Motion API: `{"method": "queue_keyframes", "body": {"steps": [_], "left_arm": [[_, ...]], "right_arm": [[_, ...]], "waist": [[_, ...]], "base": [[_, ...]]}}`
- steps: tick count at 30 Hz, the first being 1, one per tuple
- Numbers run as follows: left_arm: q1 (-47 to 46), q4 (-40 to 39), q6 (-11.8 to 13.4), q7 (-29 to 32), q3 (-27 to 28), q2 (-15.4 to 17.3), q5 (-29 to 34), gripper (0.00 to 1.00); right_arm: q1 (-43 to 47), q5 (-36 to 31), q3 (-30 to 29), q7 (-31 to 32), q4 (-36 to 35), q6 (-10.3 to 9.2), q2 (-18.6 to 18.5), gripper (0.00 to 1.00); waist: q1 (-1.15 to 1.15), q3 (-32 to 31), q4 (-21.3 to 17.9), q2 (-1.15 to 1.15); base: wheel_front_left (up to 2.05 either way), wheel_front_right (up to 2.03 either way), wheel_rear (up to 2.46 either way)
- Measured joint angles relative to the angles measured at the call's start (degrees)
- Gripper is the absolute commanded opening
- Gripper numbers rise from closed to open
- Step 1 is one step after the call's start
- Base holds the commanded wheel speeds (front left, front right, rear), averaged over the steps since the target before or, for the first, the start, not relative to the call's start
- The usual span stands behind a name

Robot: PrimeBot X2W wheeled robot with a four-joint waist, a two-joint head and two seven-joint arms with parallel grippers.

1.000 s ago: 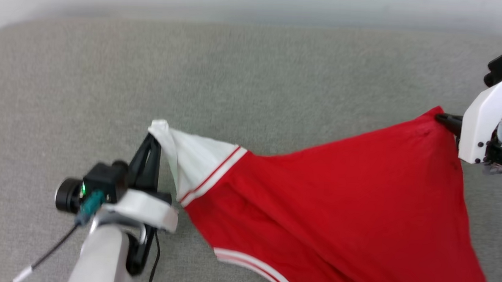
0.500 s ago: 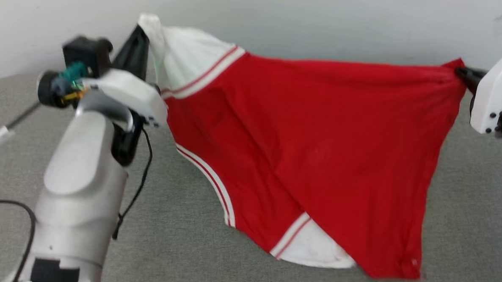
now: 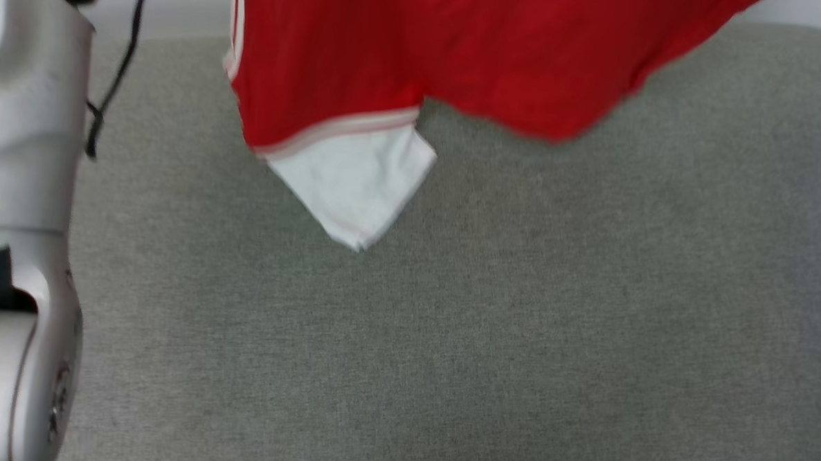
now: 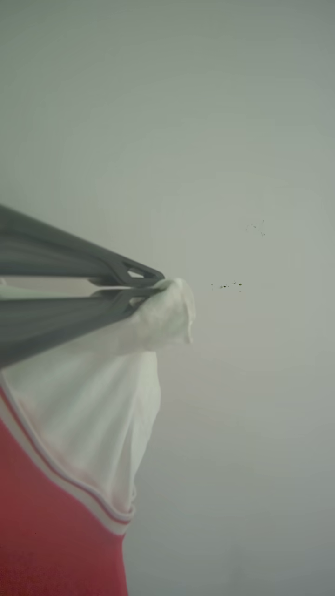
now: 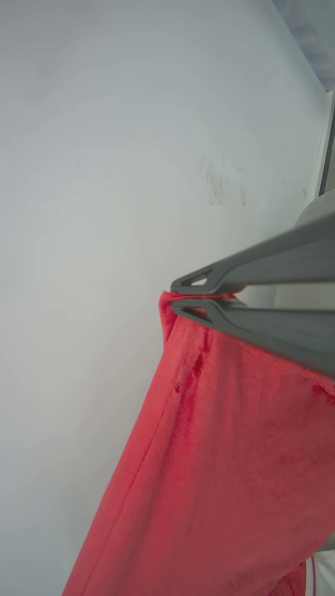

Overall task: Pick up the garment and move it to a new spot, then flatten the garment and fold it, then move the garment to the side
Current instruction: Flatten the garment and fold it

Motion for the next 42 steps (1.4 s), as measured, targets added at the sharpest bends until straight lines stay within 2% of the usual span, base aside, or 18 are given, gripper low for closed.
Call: {"method": "queue_keyframes", "body": {"steps": [11, 17, 24, 29, 34, 38, 42], "left_arm": [[-17.7, -1.6, 0.2, 0.8, -1.2, 1.1, 1.1, 0.0], [-20.8, -0.4, 0.9, 1.0, -1.2, 1.6, 1.1, 0.0], [-20.8, 1.6, 1.2, 0.3, -1.5, 1.7, 0.9, 0.0], [-18.3, 3.1, 1.2, -0.7, -1.4, 1.2, -0.3, 0.0], [-13.1, 4.7, 0.9, -1.6, -2.2, 1.3, -1.0, 0.0], [-6.5, 5.1, 0.4, -2.1, -2.6, 1.6, -2.1, 0.0], [4.0, 3.3, 0.2, -2.2, -2.2, 1.1, -5.1, 0.0]], "right_arm": [[-12.3, -4.0, -1.6, -6.7, -0.8, 0.0, -2.4, 0.0], [-16.1, -4.9, -1.7, -8.6, 0.1, 0.0, -1.2, 0.0], [-18.5, -4.2, 0.9, -9.9, 1.5, 0.0, 0.7, 0.0], [-18.6, -2.6, 3.6, -10.5, 2.4, -0.01, 1.1, 0.0], [-16.2, -0.9, 6.6, -11.3, 3.5, -0.01, 1.5, 0.0], [-11.0, 1.2, 9.2, -12.4, 3.8, -0.01, 2.0, 0.0], [-3.5, 3.4, 11.6, -13.4, 3.8, -0.01, 1.5, 0.0]], "waist": [[0.0, 11.5, -0.1, 0.0], [0.0, 17.4, -0.2, 0.0], [0.01, 22.4, -0.2, 0.0], [0.01, 24.3, 0.4, 0.0], [0.0, 22.7, 1.0, 0.0], [0.0, 20.1, 1.3, 0.0], [0.0, 16.2, 1.6, 0.0]], "base": [[0.0, 0.0, 0.0], [0.0, 0.0, 0.0], [0.0, 0.0, 0.0], [0.0, 0.0, 0.0], [0.0, 0.0, 0.0], [0.0, 0.0, 0.0], [0.0, 0.0, 0.0]]}}
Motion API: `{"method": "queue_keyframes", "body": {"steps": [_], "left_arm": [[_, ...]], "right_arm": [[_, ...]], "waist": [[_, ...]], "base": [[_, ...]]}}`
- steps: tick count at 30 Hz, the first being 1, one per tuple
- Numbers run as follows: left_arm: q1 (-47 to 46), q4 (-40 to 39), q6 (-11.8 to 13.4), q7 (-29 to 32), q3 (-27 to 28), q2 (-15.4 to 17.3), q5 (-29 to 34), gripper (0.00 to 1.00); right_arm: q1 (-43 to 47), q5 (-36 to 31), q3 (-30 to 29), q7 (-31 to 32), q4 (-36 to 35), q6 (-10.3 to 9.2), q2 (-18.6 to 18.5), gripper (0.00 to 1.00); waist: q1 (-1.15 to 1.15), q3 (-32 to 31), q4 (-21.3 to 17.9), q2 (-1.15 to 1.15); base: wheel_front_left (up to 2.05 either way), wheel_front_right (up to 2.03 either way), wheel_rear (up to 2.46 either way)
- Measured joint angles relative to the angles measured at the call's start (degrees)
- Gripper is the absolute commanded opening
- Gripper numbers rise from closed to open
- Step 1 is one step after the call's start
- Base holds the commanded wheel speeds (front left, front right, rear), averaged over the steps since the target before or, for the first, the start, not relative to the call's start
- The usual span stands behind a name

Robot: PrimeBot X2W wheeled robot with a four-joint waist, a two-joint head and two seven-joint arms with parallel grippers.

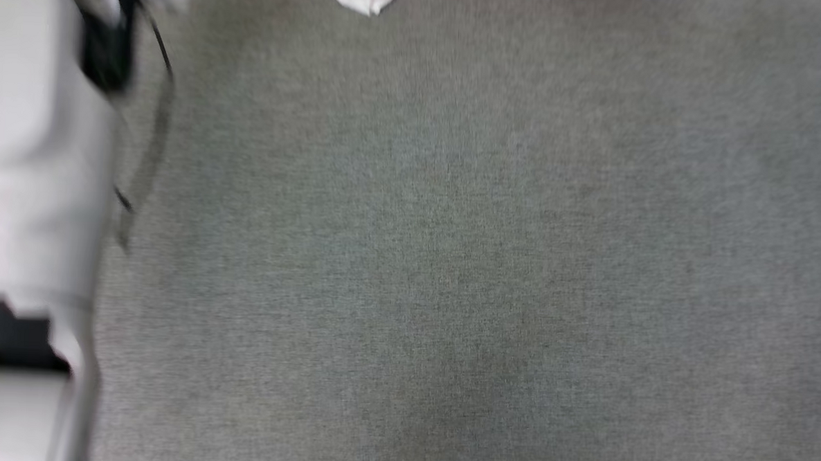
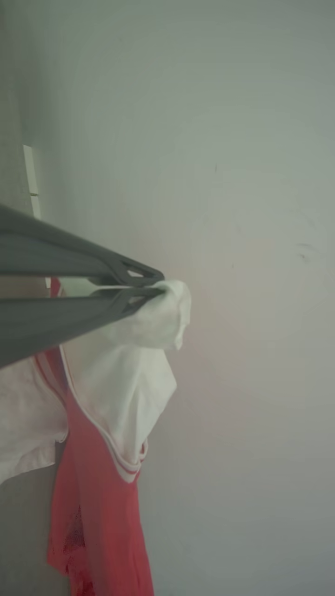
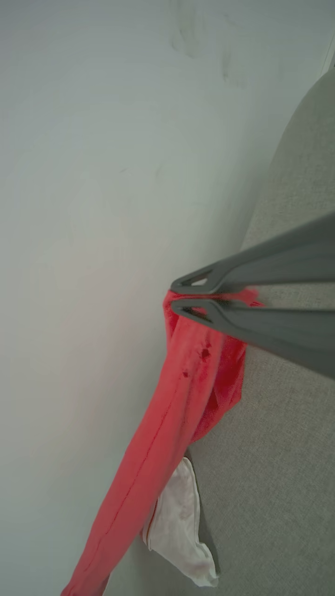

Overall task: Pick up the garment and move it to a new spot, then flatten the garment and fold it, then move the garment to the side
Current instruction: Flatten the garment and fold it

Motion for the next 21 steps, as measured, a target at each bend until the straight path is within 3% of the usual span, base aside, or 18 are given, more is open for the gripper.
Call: {"method": "queue_keyframes", "body": {"steps": [7, 13, 21], "left_arm": [[22.8, -9.6, 0.0, 0.0, 3.1, -0.6, -4.9, 0.0], [43.0, -18.3, 1.6, -0.1, 6.3, -2.2, -8.3, 0.0], [65.3, -30.4, 7.5, 0.6, 8.3, -2.9, -8.6, 0.0]], "right_arm": [[16.2, 5.2, 1.1, -1.8, -2.3, 0.0, -2.4, 0.0], [30.2, 7.3, -0.7, -4.1, -4.7, 0.03, -4.0, 0.0], [49.8, 7.8, -5.9, -4.1, -9.4, 0.04, -3.6, 0.0]], "waist": [[-0.01, -7.9, 1.0, 0.0], [-0.01, -14.2, 1.7, 0.0], [-0.03, -21.7, 2.4, 0.0]], "base": [[0.0, 0.0, 0.0], [0.0, 0.0, 0.0], [0.0, 0.0, 0.0]]}}
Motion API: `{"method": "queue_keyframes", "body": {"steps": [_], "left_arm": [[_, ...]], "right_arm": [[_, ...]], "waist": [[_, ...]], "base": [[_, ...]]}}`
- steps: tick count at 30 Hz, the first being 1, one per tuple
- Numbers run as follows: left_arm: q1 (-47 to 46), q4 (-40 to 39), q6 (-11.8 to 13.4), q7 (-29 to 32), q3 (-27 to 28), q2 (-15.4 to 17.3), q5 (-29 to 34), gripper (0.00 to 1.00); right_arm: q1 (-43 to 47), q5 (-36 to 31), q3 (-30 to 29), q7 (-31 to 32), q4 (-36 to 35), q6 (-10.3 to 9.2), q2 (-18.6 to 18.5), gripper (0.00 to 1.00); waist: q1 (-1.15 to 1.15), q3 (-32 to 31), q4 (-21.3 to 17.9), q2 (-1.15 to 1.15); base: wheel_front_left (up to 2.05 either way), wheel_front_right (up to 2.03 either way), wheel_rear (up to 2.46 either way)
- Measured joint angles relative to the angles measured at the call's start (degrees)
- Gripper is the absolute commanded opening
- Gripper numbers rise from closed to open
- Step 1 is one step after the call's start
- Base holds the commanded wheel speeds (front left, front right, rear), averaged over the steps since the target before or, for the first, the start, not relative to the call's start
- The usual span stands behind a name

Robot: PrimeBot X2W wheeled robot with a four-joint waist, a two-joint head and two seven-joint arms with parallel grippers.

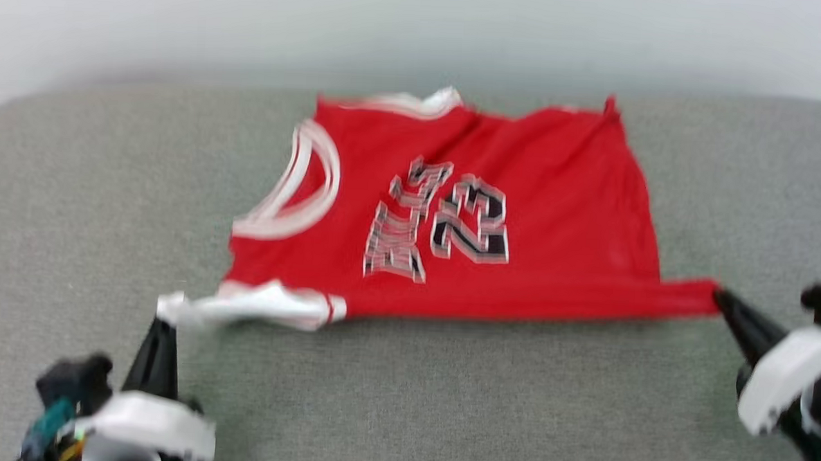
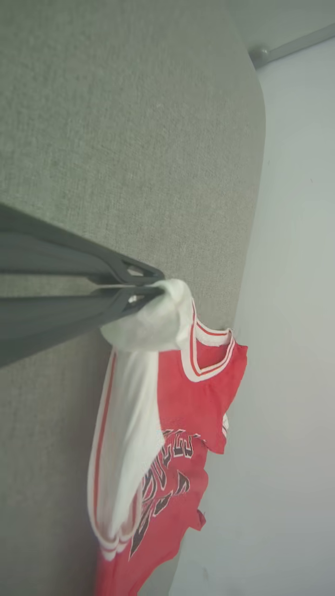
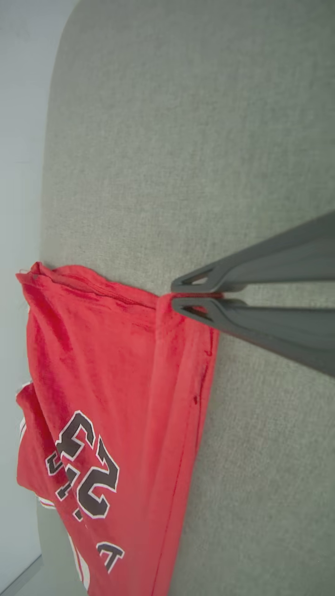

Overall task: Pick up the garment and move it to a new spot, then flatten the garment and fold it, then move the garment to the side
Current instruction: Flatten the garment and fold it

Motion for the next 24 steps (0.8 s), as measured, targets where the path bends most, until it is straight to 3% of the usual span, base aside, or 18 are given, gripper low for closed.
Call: {"method": "queue_keyframes", "body": {"steps": [8, 15, 19, 24], "left_arm": [[16.9, -14.7, 4.7, 5.7, 2.1, 0.0, -2.1, 0.0], [21.2, -22.7, 7.1, 8.3, 2.3, 0.1, -2.1, 0.0], [18.7, -23.1, 6.5, 9.3, 1.0, 0.4, -2.0, 0.0], [10.4, -18.0, 4.1, 9.4, -0.4, 0.0, -3.6, 0.0]], "right_arm": [[17.9, -3.1, -10.3, 4.2, -8.1, 0.02, 2.6, 0.0], [26.8, -9.3, -21.3, 11.5, -18.6, 0.02, 5.3, 0.0], [27.3, -12.7, -25.0, 16.4, -23.6, -0.01, 7.6, 0.0], [23.6, -14.7, -24.8, 22.3, -25.6, -0.03, 9.7, 0.0]], "waist": [[0.0, -5.1, -0.1, 0.0], [0.01, -5.0, -0.2, 0.0], [0.01, -4.4, -0.3, 0.0], [0.02, -3.5, -0.7, 0.0]], "base": [[0.0, 0.0, 0.0], [0.0, 0.0, 0.0], [0.0, 0.0, 0.0], [0.0, 0.0, 0.0]]}}
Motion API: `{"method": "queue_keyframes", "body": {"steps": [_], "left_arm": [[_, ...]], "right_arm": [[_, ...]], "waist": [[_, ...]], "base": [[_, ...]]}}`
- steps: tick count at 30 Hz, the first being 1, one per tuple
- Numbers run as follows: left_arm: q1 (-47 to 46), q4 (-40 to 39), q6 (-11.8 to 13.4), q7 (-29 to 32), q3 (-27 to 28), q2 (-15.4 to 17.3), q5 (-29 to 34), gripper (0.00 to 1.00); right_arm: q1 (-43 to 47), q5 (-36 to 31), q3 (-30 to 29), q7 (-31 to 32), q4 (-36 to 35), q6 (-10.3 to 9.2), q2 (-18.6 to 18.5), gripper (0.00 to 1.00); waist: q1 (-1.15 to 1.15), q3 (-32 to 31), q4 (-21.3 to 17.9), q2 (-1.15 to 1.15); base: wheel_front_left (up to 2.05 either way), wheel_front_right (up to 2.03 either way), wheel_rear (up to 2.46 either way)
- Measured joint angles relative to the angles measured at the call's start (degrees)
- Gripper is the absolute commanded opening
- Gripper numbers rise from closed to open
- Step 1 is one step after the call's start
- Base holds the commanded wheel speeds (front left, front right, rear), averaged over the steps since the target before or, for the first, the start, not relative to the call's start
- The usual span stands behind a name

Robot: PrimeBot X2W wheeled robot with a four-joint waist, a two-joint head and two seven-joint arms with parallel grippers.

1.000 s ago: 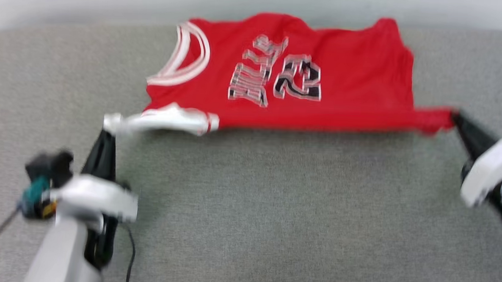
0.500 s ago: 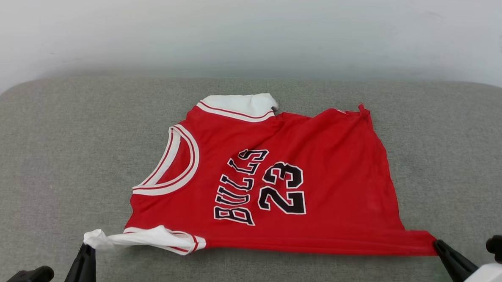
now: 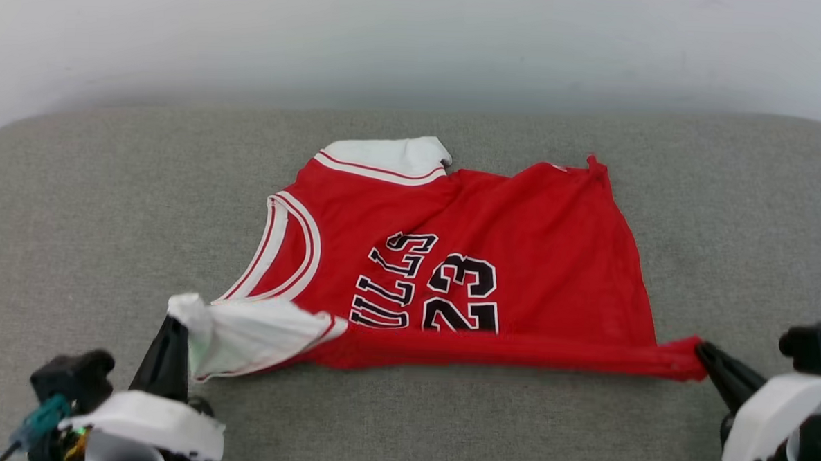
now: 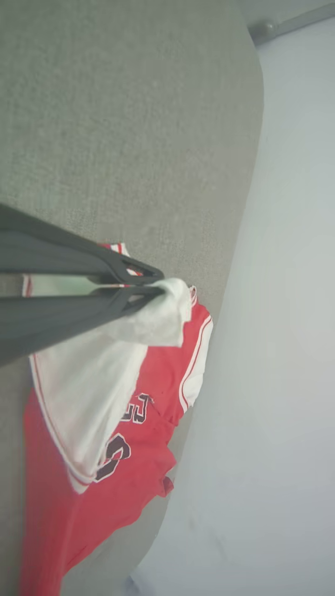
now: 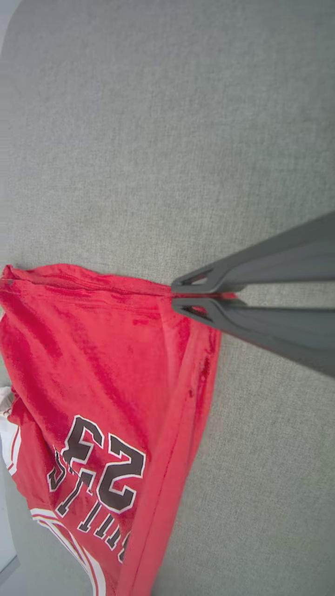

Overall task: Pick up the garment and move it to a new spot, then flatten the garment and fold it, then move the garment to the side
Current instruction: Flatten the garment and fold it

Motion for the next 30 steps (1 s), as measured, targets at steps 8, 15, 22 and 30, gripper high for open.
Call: {"method": "queue_keyframes", "body": {"steps": [8, 15, 22, 30], "left_arm": [[-13.2, 10.5, -3.9, -1.5, -1.8, 0.0, -0.5, 0.0], [-21.6, 19.2, -6.4, -4.3, -2.2, -0.3, -0.8, 0.0], [-26.0, 28.0, -8.5, -3.4, -3.7, -0.5, -1.8, 0.0], [-28.3, 34.6, -10.9, -2.6, -5.0, -0.9, -4.8, 1.0]], "right_arm": [[-10.4, -0.5, 3.4, 2.4, 3.0, -0.01, -1.1, 0.0], [-19.0, 0.4, 7.6, 1.7, 8.4, -0.01, -2.3, 0.0], [-24.5, 1.2, 12.9, -0.6, 16.3, -0.01, -2.3, 0.02], [-27.3, 2.8, 17.4, -6.6, 22.8, -0.02, -1.2, 1.0]], "waist": [[0.0, 4.6, 0.0, 0.0], [0.0, 9.5, 0.4, 0.0], [0.01, 12.5, 0.6, 0.0], [0.01, 11.9, 0.3, 0.0]], "base": [[0.0, 0.0, 0.0], [0.0, 0.0, 0.0], [0.0, 0.0, 0.0], [0.0, 0.0, 0.0]]}}
